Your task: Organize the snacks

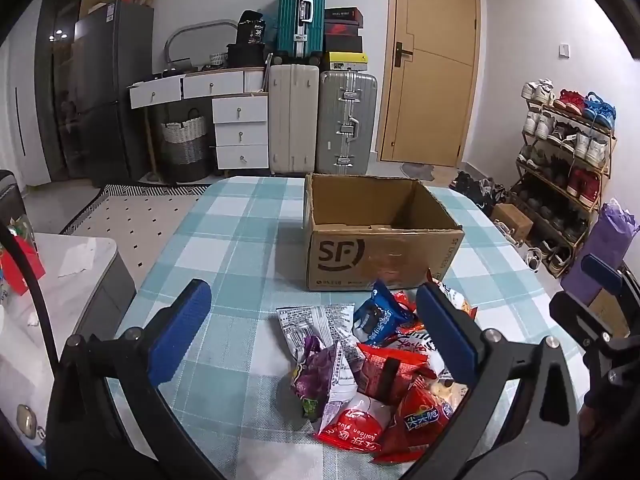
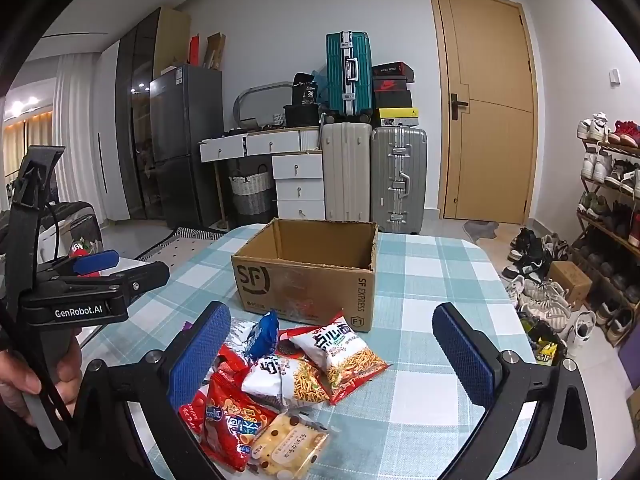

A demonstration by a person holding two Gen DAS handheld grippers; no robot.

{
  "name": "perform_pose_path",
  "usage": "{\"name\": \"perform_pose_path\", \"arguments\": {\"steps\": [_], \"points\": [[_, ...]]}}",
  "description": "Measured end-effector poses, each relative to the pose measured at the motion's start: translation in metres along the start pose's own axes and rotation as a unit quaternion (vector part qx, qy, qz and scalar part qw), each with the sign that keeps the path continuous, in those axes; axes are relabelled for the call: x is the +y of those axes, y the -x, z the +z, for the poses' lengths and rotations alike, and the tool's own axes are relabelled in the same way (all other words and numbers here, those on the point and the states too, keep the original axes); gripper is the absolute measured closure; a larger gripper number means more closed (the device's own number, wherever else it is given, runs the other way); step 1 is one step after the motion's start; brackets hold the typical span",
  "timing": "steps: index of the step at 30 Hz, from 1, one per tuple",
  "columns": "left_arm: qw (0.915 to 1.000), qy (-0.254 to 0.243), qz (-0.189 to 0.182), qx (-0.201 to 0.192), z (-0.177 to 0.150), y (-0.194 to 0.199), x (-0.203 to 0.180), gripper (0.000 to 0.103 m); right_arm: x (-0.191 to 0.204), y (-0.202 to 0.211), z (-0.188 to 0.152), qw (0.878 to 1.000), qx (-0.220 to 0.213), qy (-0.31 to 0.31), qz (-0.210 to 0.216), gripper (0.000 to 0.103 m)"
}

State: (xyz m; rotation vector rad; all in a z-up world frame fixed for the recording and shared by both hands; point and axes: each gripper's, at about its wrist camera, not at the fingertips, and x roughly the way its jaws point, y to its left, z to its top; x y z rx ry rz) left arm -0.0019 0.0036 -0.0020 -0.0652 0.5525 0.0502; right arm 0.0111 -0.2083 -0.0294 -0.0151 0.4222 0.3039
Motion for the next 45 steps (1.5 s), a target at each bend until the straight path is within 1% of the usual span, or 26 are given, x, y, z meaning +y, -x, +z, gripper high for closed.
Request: {"name": "perform_pose_path", "arguments": {"steps": [12,35,38,45], "points": [[1.0000,0.000,-0.007,0.000,-0.0020,-0.0020,0.0005,0.001,-0.0007,-0.0015,-0.0002,1.000,0.000,-0.002,0.000,0.000],[1.0000,0.001,-0.005,-0.004,-0.0028,0.0006,-0.0010,0.001,-0.0041,-0.0015,0.0011,1.000,-0.001,-0.015,0.001,0.000],[1.0000,0.002,-0.006,-0.004,-0.0028,0.0006,-0.0007,0.001,-0.0060,0.0010,0.0027,1.000,-0.005,-0.014,-0.005,0.000],[1.0000,0.002,-0.005,-0.005,-0.0027,0.0015,-0.0009,0.001,-0.0055,0.0046,0.0044,1.000,-0.007,-0.012,0.002,0.000]]}}
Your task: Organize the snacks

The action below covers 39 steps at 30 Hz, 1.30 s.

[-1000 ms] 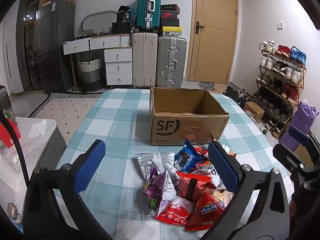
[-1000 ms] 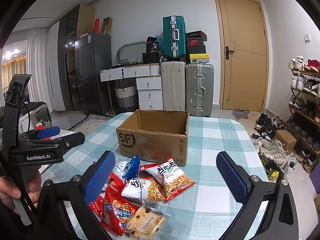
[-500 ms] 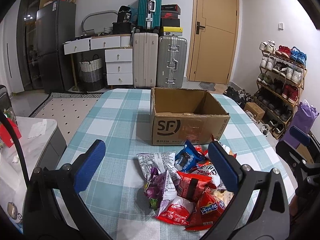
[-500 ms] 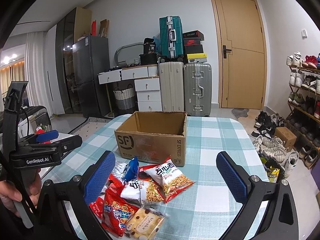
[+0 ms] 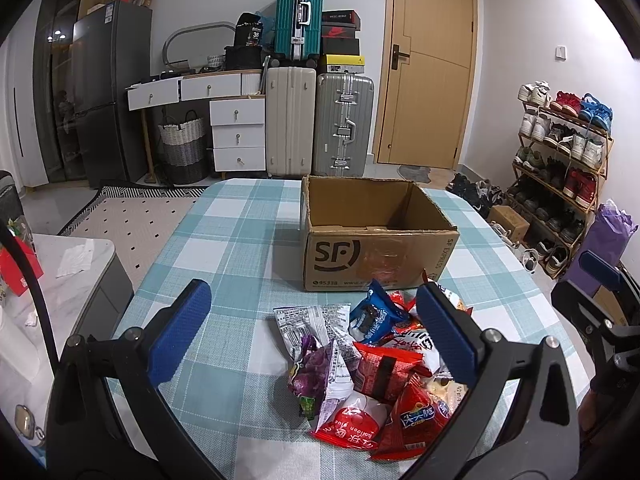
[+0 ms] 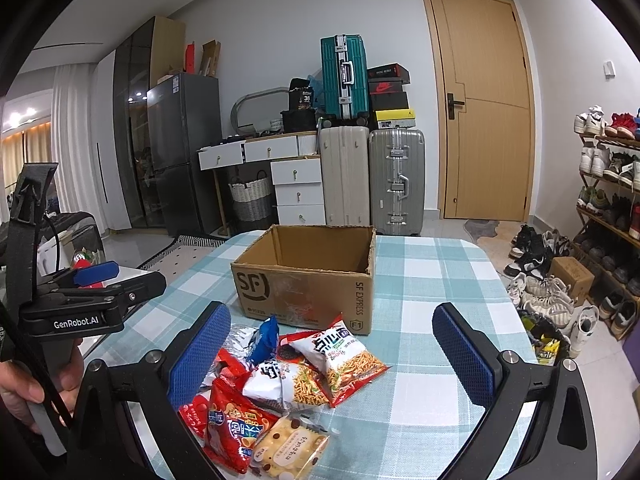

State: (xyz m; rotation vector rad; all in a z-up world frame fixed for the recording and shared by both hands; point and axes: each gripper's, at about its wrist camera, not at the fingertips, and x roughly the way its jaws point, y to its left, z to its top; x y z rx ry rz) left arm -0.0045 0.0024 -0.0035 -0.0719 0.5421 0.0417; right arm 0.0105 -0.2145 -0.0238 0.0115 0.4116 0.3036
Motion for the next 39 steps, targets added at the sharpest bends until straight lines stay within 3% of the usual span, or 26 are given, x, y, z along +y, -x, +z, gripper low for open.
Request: {"name": "perform_pose_path", "arguments": {"steps": [31,34,39], "points": [[0.9999,0.010,0.001,-0.002,0.001,0.006,0.002,0.001,0.006,-0.005,-0.011,1.000,0.003,-0.010,-0.008,0.000],[0.9998,0.016,0.011,0.006,0.000,0.001,0.012,0.001,0.010,-0.012,-0.020,1.000,0.014,-0.008,0.017,0.000],[0.9984,0.044,0.017,0.030,-0.004,-0.012,0.035,0.001,0.033,-0.041,-0.034,0.990,0.102,0.041,0.093,0.000]]}}
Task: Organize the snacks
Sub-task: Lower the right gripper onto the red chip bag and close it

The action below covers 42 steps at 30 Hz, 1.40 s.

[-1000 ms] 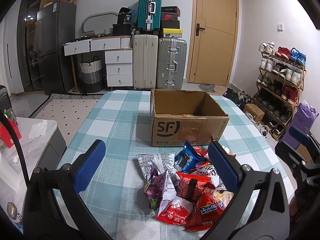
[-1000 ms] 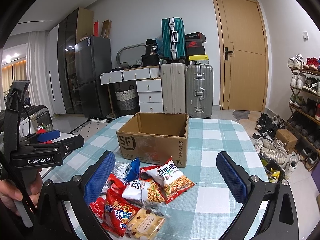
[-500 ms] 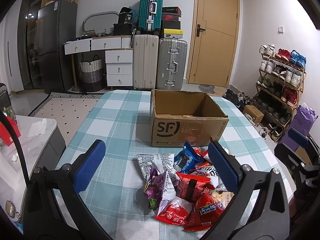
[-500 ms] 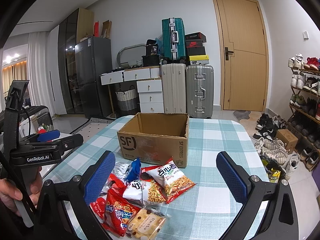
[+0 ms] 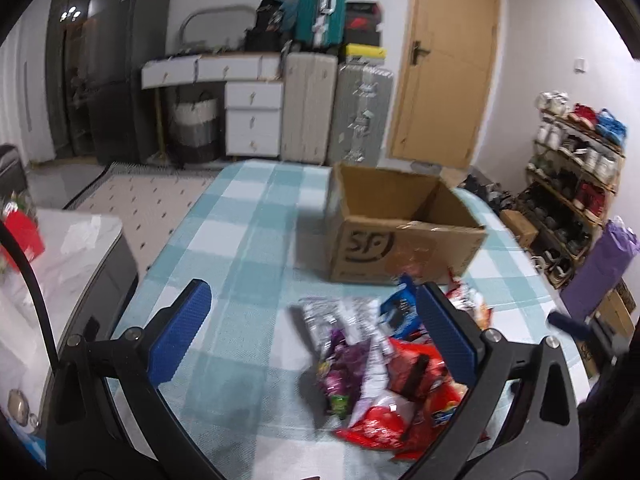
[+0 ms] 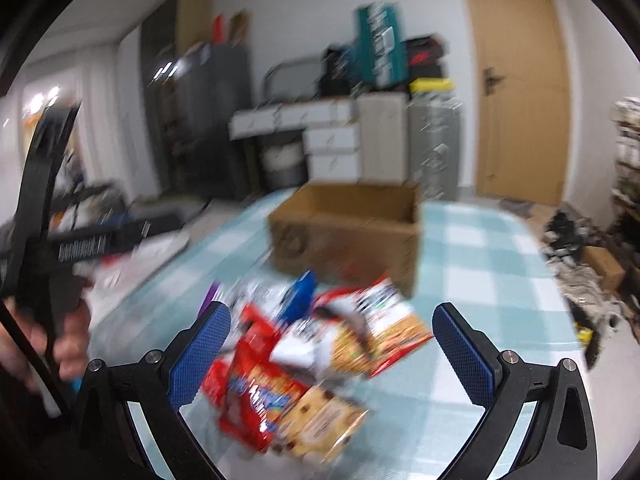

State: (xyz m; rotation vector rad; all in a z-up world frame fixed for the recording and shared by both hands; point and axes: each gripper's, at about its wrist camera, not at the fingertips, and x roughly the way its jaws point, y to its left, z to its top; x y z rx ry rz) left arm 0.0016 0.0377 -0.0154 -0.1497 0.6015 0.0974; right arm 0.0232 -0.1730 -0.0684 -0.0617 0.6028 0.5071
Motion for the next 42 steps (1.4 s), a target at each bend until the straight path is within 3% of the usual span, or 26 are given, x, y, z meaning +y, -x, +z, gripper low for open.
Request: {"name": "perform_pose_path", "arguments": {"steps": [6,12,22,24,26,28,35,42], "points": [[0.9996,-0.006,0.022,0.015,0.001,-0.008,0.016,0.001,0.028,-0.043,-0.019,0.993,0.104,0.024,0.042,0.000],[0.9992,-0.018,0.019,0.029,-0.001,-0.015,0.020,0.001,0.036,-0.065,-0.028,0.988,0.143,0.016,0.061,0.000],[0.9989,-0.023,0.004,0.041,-0.003,-0.016,0.022,0.001,0.041,-0.085,-0.036,0.984,0.167,0.009,0.064,0.002],[0.9988,-0.022,0.006,0.043,-0.003,-0.016,0.022,0.001,0.042,-0.089,-0.037,0.983,0.172,0.009,0.068,0.008],[0.9987,-0.023,0.005,0.046,-0.003,-0.016,0.022,0.001,0.041,-0.094,-0.039,0.981,0.183,0.007,0.071,0.023],[0.9986,-0.024,0.005,0.046,-0.003,-0.017,0.021,0.001,0.041,-0.097,-0.042,0.979,0.189,0.004,0.071,0.028],[0.9979,-0.028,-0.007,0.059,-0.006,-0.024,0.021,0.001,0.035,-0.092,-0.041,0.979,0.184,-0.012,0.084,0.057],[0.9957,-0.023,-0.037,0.082,-0.012,-0.036,0.026,0.001,0.032,-0.073,-0.032,0.984,0.152,-0.012,0.097,0.061]]}}
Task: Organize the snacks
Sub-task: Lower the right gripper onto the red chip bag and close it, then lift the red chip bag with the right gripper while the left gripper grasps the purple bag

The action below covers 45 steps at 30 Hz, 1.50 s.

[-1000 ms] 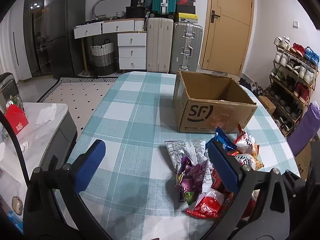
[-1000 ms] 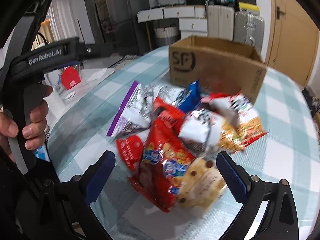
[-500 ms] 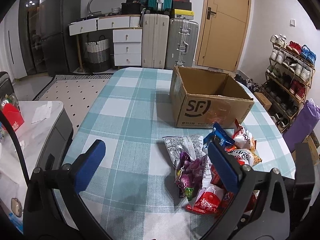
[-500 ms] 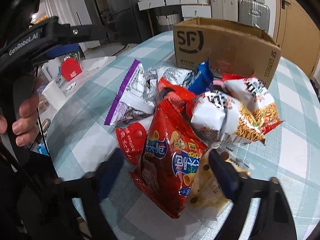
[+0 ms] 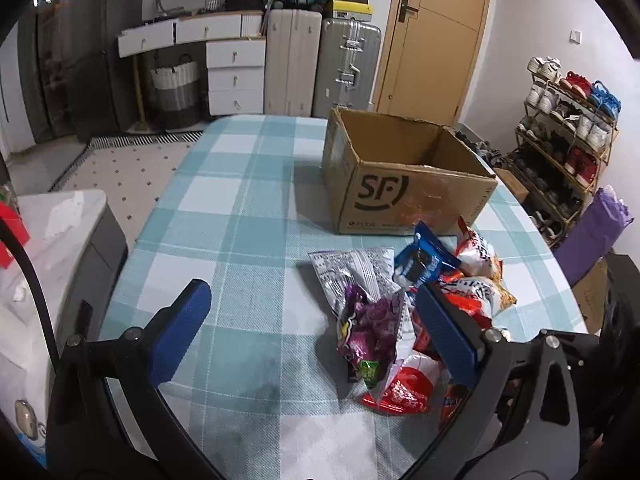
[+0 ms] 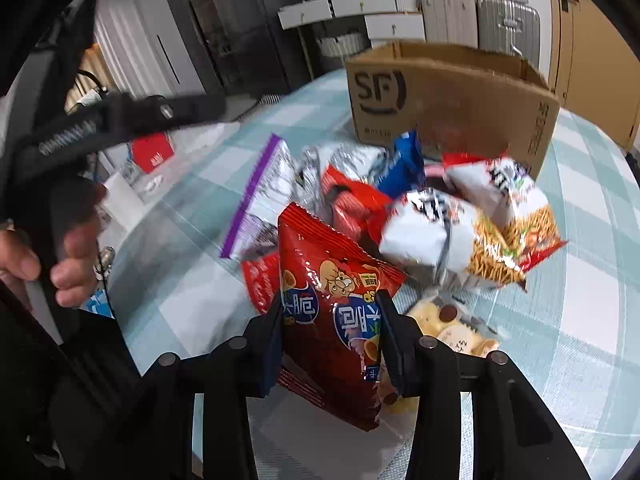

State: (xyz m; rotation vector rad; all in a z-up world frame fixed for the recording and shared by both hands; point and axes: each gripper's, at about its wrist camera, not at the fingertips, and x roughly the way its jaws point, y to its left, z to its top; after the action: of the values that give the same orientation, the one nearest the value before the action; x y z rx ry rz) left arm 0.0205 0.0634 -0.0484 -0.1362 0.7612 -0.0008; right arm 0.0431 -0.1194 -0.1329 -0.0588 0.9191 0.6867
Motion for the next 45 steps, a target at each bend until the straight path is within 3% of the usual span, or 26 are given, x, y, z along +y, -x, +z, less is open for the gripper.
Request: {"name": "perform_pose_path", "arguments": {"steps": [6,15,23,29,32,33,34,37,39,45], "points": [[0.9984,0.024,-0.043,0.028,-0.007,-0.013,0.010,0.001,-0.005,0.022,0.002,0.999,-0.027,-0.014,0.011,0.061],[0.9926,-0.039,-0.086,0.076,-0.028,-0.041,-0.027,0.001,-0.030,0.065,0.005,0.994,-0.087,-0.059,0.025,0.061],[0.9902,-0.047,-0.054,0.120,-0.040,-0.081,-0.043,0.001,-0.038,0.087,0.005,0.990,-0.114,-0.074,0.039,0.061],[0.9885,-0.004,-0.075,0.131,-0.041,-0.091,-0.028,0.003,-0.038,0.091,0.003,0.989,-0.118,-0.078,0.046,0.061],[0.9854,0.006,-0.094,0.142,-0.044,-0.096,-0.024,0.021,-0.040,0.092,0.003,0.988,-0.120,-0.079,0.049,0.061],[0.9851,0.003,-0.094,0.144,-0.045,-0.097,-0.025,0.037,-0.040,0.092,0.002,0.988,-0.120,-0.079,0.049,0.061],[0.9842,0.000,-0.101,0.145,-0.045,-0.097,-0.025,0.046,-0.040,0.093,0.002,0.988,-0.120,-0.079,0.049,0.061],[0.9847,-0.008,-0.114,0.131,-0.047,-0.091,-0.029,0.049,-0.040,0.094,0.002,0.988,-0.122,-0.080,0.047,0.061],[0.9860,-0.016,-0.119,0.115,-0.046,-0.084,-0.032,0.062,-0.041,0.094,0.001,0.988,-0.122,-0.083,0.046,0.061],[0.9867,-0.034,-0.126,0.097,-0.046,-0.066,-0.036,0.064,-0.043,0.094,0.001,0.988,-0.121,-0.089,0.039,0.061]]}}
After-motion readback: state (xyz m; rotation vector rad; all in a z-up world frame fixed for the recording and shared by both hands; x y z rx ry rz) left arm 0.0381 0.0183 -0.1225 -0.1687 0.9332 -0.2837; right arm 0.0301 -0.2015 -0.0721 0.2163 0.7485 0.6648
